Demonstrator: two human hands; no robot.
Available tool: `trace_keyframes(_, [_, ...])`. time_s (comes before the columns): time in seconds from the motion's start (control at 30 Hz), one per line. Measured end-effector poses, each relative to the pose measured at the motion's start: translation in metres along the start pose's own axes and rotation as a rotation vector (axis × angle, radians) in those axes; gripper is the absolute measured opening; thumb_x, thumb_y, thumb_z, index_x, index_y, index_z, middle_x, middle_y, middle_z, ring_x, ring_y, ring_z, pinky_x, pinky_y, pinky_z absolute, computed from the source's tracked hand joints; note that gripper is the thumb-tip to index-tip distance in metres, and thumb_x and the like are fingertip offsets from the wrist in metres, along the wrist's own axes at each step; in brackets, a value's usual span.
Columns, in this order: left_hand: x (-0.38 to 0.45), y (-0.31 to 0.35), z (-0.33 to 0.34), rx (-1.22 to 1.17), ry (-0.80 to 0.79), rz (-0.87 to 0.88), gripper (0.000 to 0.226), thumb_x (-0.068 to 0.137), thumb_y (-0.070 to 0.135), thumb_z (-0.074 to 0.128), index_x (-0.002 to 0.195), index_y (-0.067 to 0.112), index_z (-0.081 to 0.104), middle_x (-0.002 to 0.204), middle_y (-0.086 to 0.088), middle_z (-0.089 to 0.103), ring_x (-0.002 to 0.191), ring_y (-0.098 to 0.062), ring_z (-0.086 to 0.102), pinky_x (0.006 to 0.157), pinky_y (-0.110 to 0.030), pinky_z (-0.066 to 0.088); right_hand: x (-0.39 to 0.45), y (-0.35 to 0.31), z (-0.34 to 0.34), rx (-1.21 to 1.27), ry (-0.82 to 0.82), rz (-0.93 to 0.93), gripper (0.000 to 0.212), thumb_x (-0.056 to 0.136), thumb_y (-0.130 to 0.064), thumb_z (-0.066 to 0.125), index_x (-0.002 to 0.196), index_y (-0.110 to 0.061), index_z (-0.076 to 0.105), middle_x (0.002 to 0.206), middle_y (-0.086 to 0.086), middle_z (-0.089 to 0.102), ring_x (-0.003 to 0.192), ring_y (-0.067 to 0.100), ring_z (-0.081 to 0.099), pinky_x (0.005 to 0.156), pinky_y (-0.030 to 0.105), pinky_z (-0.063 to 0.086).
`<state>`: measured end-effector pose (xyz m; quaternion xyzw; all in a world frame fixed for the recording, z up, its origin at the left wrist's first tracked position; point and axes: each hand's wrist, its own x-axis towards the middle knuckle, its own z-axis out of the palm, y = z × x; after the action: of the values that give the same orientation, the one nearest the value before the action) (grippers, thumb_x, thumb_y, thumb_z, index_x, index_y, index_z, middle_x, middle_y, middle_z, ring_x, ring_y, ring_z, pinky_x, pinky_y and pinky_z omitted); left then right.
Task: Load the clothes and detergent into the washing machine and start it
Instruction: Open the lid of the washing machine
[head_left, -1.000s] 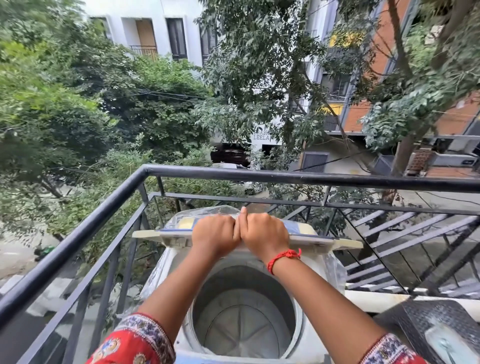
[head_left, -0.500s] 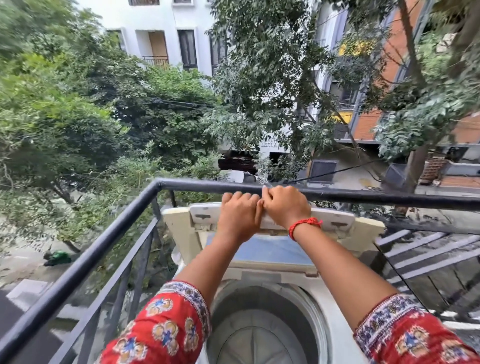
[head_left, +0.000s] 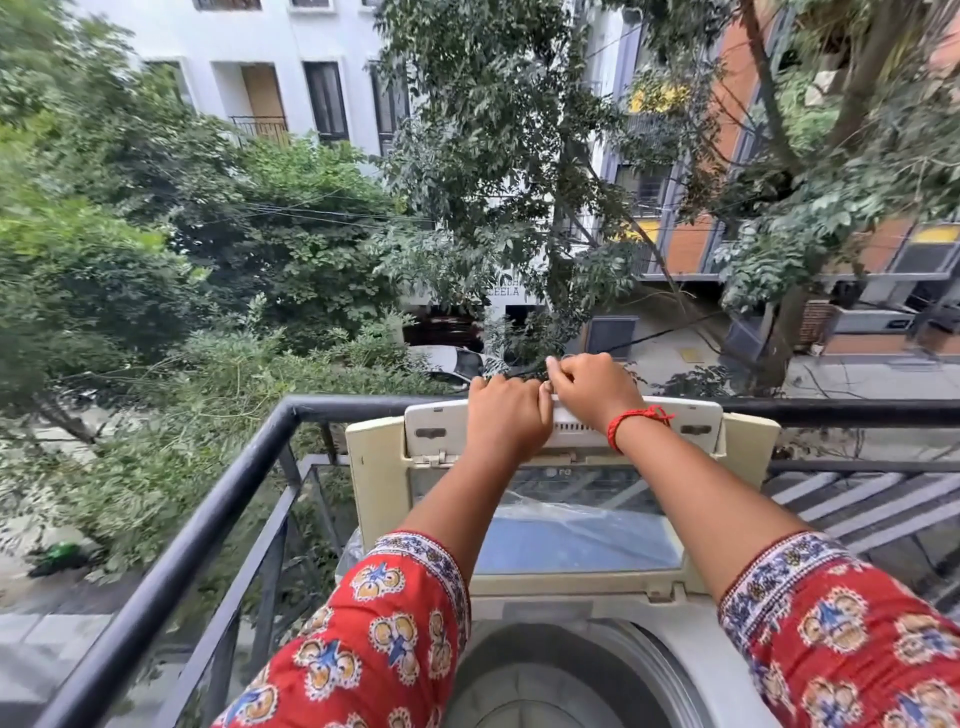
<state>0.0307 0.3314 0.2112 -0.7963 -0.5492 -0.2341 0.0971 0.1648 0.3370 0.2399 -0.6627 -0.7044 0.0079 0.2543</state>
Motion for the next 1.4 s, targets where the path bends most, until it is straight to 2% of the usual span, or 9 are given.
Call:
trace_keyframes(0.2, [-0.004, 0.0, 0.001, -0.024, 0.02, 0.01, 0.043, 0.095, 0.035, 0.029, 0.077, 0.016, 0.063, 0.079, -0.009, 0.07, 0.078, -0.031, 0.061, 0.083, -0.042, 0.039, -0.008, 0.007, 0.003, 0.146, 0.15, -0.129, 0.042, 0.101, -0.034, 0.042, 0.068, -0.012, 0.056, 0.064, 0.004, 0.059, 0.063, 0.025, 0.056, 0.056, 0.035, 0.041])
trace_keyframes(0.37, [-0.019, 0.004, -0.007, -0.034, 0.029, 0.006, 0.041, 0.096, 0.037, 0.027, 0.084, 0.017, 0.06, 0.085, -0.006, 0.068, 0.082, -0.028, 0.06, 0.083, -0.041, 0.038, -0.025, 0.009, -0.003, 0.18, 0.172, -0.251, 0.027, 0.102, -0.027, 0.044, 0.093, -0.01, 0.062, 0.089, 0.006, 0.065, 0.089, 0.021, 0.058, 0.079, 0.036, 0.048])
trace_keyframes(0.5, [-0.033, 0.007, -0.013, -0.052, 0.025, 0.03, 0.042, 0.096, 0.043, 0.024, 0.113, 0.018, 0.054, 0.108, -0.003, 0.063, 0.1, -0.023, 0.056, 0.093, -0.045, 0.035, -0.045, 0.011, -0.005, 0.12, 0.17, -0.304, 0.038, 0.1, -0.037, 0.037, 0.119, -0.013, 0.06, 0.114, 0.006, 0.066, 0.11, 0.02, 0.058, 0.095, 0.04, 0.049])
trace_keyframes(0.57, [-0.039, 0.009, -0.015, -0.052, -0.002, 0.056, 0.052, 0.097, 0.044, 0.023, 0.137, 0.017, 0.042, 0.133, -0.004, 0.055, 0.124, -0.023, 0.048, 0.108, -0.049, 0.028, -0.055, 0.015, -0.004, 0.066, 0.157, -0.318, 0.048, 0.099, -0.041, 0.031, 0.132, -0.014, 0.053, 0.131, 0.008, 0.06, 0.127, 0.02, 0.051, 0.11, 0.045, 0.04])
trace_keyframes(0.7, [-0.053, 0.014, -0.013, -0.052, -0.001, 0.045, 0.062, 0.099, 0.046, 0.015, 0.154, 0.018, 0.008, 0.162, 0.0, 0.008, 0.151, -0.018, 0.002, 0.119, -0.05, -0.001, -0.076, 0.027, 0.002, -0.101, 0.172, -0.312, 0.056, 0.1, -0.043, 0.028, 0.147, -0.015, 0.038, 0.154, 0.004, 0.039, 0.147, 0.015, 0.025, 0.119, 0.059, 0.011])
trace_keyframes(0.83, [-0.065, 0.034, -0.01, -0.015, 0.101, 0.086, 0.062, 0.099, 0.041, 0.022, 0.155, 0.015, 0.01, 0.163, -0.003, 0.005, 0.15, -0.02, -0.002, 0.118, -0.049, -0.002, -0.097, 0.035, -0.001, -0.186, 0.2, -0.256, 0.058, 0.101, -0.042, 0.025, 0.152, -0.015, 0.028, 0.162, 0.003, 0.021, 0.15, 0.012, 0.01, 0.119, 0.058, 0.001])
trace_keyframes(0.97, [-0.076, 0.072, -0.01, -0.003, 0.105, 0.176, 0.059, 0.098, 0.033, 0.022, 0.153, 0.012, 0.019, 0.161, -0.006, 0.016, 0.15, -0.019, 0.008, 0.118, -0.048, 0.0, -0.125, 0.049, -0.012, -0.198, 0.231, -0.188, 0.056, 0.1, -0.032, 0.023, 0.152, -0.013, 0.027, 0.162, 0.004, 0.022, 0.149, 0.009, 0.008, 0.118, 0.055, -0.001])
trace_keyframes(1.23, [-0.107, 0.176, 0.011, -0.16, 0.0, 0.373, 0.059, 0.093, 0.033, 0.025, 0.148, 0.014, 0.034, 0.157, -0.005, 0.031, 0.147, -0.02, 0.022, 0.116, -0.048, -0.003, -0.225, 0.119, -0.047, -0.257, 0.257, 0.084, 0.057, 0.095, -0.027, 0.028, 0.149, -0.01, 0.036, 0.158, 0.007, 0.032, 0.148, 0.017, 0.023, 0.118, 0.059, 0.013])
trace_keyframes(1.4, [-0.164, 0.266, 0.029, -0.251, -0.162, 0.544, 0.062, 0.093, 0.037, 0.018, 0.151, 0.015, 0.027, 0.16, -0.002, 0.022, 0.149, -0.017, 0.015, 0.114, -0.047, -0.01, -0.327, 0.172, -0.063, -0.282, 0.219, 0.322, 0.058, 0.094, -0.026, 0.026, 0.148, -0.01, 0.037, 0.158, 0.005, 0.032, 0.147, 0.017, 0.026, 0.117, 0.051, 0.012])
